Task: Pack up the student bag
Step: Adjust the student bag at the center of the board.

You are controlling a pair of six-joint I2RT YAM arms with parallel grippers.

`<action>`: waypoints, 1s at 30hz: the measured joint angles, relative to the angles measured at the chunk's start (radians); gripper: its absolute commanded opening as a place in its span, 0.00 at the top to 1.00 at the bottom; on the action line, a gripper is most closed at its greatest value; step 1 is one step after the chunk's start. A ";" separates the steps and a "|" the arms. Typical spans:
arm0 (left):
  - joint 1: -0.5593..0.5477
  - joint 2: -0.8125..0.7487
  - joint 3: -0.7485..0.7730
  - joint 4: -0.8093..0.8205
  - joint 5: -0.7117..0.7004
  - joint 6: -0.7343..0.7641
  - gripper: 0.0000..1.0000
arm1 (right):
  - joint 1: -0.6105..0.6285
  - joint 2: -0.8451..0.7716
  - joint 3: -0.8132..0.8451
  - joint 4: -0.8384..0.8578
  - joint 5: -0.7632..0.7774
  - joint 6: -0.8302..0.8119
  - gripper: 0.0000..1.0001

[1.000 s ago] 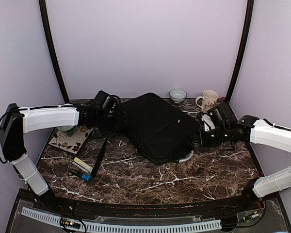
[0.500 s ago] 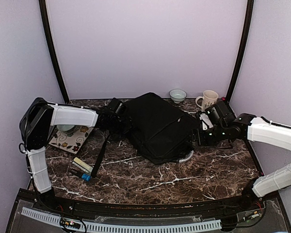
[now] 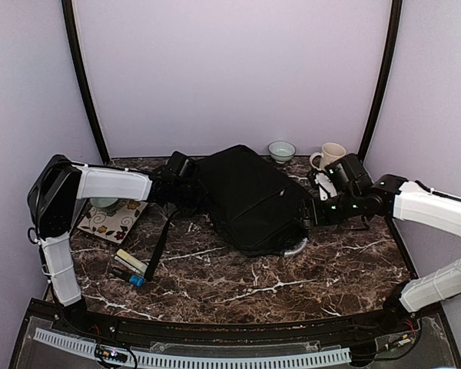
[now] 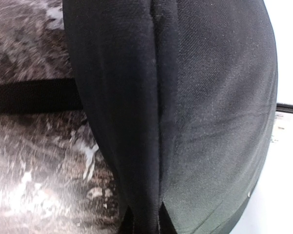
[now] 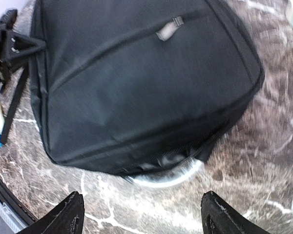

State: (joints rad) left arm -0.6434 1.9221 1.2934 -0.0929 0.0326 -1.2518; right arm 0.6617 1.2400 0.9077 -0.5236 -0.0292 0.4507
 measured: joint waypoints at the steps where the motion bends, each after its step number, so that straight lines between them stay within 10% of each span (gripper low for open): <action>1: 0.000 -0.013 -0.012 0.002 -0.003 -0.021 1.00 | 0.006 0.000 0.013 0.003 0.000 -0.010 0.17; 30: -0.061 -0.394 -0.252 -0.183 -0.258 -0.472 1.00 | 0.366 0.382 0.114 0.303 -0.166 -0.254 0.16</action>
State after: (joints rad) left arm -0.7044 1.5284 1.0416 -0.2764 -0.2253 -1.7241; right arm 1.0275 1.6222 1.0218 -0.2207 -0.1947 0.1967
